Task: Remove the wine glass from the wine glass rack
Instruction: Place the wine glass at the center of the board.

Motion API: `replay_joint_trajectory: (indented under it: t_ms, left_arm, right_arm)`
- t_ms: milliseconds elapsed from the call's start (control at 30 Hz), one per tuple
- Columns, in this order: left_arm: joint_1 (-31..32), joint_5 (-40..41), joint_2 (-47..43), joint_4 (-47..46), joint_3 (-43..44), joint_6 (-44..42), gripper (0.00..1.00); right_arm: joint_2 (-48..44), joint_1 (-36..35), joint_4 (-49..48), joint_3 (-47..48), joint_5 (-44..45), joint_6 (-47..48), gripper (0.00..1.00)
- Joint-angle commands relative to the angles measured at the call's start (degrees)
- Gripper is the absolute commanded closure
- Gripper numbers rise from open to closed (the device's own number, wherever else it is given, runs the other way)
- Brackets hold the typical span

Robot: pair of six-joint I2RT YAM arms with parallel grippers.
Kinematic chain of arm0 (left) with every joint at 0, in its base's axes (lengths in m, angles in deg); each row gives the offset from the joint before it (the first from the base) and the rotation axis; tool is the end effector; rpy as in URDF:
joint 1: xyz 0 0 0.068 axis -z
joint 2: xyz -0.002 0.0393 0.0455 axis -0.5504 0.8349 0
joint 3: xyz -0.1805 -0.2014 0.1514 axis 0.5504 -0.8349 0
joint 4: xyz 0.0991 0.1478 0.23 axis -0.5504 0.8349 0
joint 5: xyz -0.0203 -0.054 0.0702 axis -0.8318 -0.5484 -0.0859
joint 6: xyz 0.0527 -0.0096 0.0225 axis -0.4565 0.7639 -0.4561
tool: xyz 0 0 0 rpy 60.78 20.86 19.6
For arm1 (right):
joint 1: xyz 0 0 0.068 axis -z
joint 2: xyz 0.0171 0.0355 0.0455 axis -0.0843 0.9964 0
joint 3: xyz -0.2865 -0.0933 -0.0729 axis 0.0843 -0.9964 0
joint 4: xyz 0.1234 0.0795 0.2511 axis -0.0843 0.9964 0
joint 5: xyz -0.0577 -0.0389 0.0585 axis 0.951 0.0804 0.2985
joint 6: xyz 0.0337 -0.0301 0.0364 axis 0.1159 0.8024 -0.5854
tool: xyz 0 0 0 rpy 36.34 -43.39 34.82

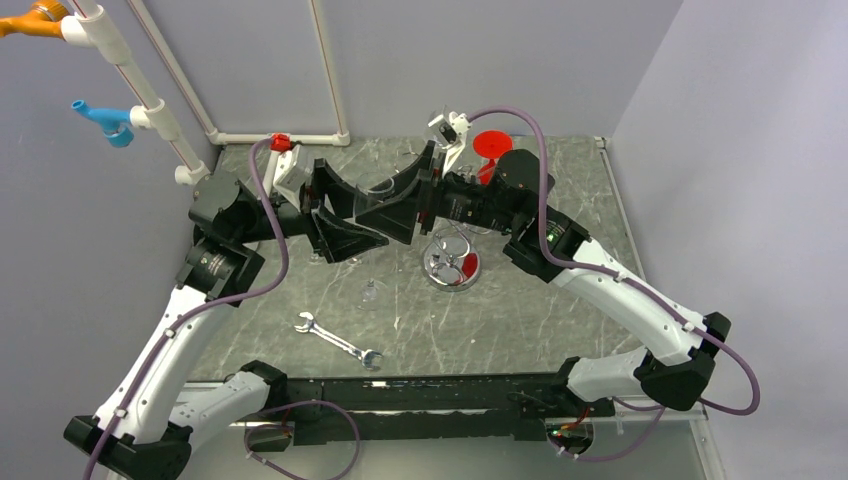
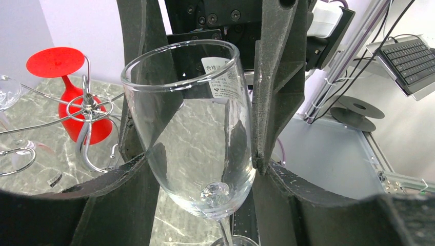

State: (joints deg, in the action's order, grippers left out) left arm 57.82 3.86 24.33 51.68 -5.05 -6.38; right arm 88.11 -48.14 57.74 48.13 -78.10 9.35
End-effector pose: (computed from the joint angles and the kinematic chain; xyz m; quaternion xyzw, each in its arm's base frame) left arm 0.1606 -0.1120 0.5020 0.3949 0.5312 -0.5521 0.5070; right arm 0.1709 0.2568 0.5321 -0.3085 0.5740 0.5892 0.4777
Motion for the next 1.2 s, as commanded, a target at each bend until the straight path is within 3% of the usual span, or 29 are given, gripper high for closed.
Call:
replay_joint_trajectory:
  t_ms: [0, 267, 367, 433, 500, 567, 667, 1000, 1100, 1167]
  left_arm:
    - [0.6, -0.4, -0.2, -1.2, 2.4, -2.6, 1.0]
    - [0.7, 1.2, -0.4, 0.7, 2.5, -3.8, 1.0]
    - [0.6, 2.0, -0.6, 2.3, 2.7, -4.7, 0.98]
    - [0.6, 2.7, -0.7, 3.3, 2.8, -5.2, 0.88]
    - [0.6, 2.8, -0.7, 3.8, 2.7, -5.6, 0.74]
    - [0.6, 3.0, -0.8, 4.0, 2.6, -5.7, 0.51]
    - [0.6, 3.3, -1.2, 4.2, 2.5, -6.0, 0.34]
    - [0.6, 5.0, -2.1, 4.7, 2.4, -6.7, 0.13]
    - [0.6, 6.7, -2.4, 5.7, 2.4, -7.2, 0.01]
    - [0.6, 7.5, -2.8, 6.6, 2.5, -7.9, 0.0]
  right_arm:
    - [0.6, -1.4, -5.4, 1.4, -2.3, -1.3, 0.53]
    - [-0.1, -2.1, -8.1, -1.2, -2.7, -2.2, 1.0]
    - [-0.7, -2.0, -9.9, -2.6, -3.2, -2.6, 1.0]
    - [-1.2, -2.0, -10.5, -3.1, -3.2, -2.6, 1.0]
    - [-1.5, -2.0, -10.9, -3.5, -3.0, -2.3, 1.0]
    - [-2.0, -2.0, -11.3, -3.9, -3.0, -1.9, 1.0]
    - [-2.9, -2.2, -12.8, -5.1, -2.7, -1.4, 1.0]
    - [-6.2, -2.2, -17.5, -8.6, -0.7, 0.3, 1.0]
    - [-7.2, -2.2, -19.4, -10.0, 0.0, 0.6, 1.0]
    - [-7.6, -2.2, -20.3, -10.8, 0.5, 0.9, 1.0]
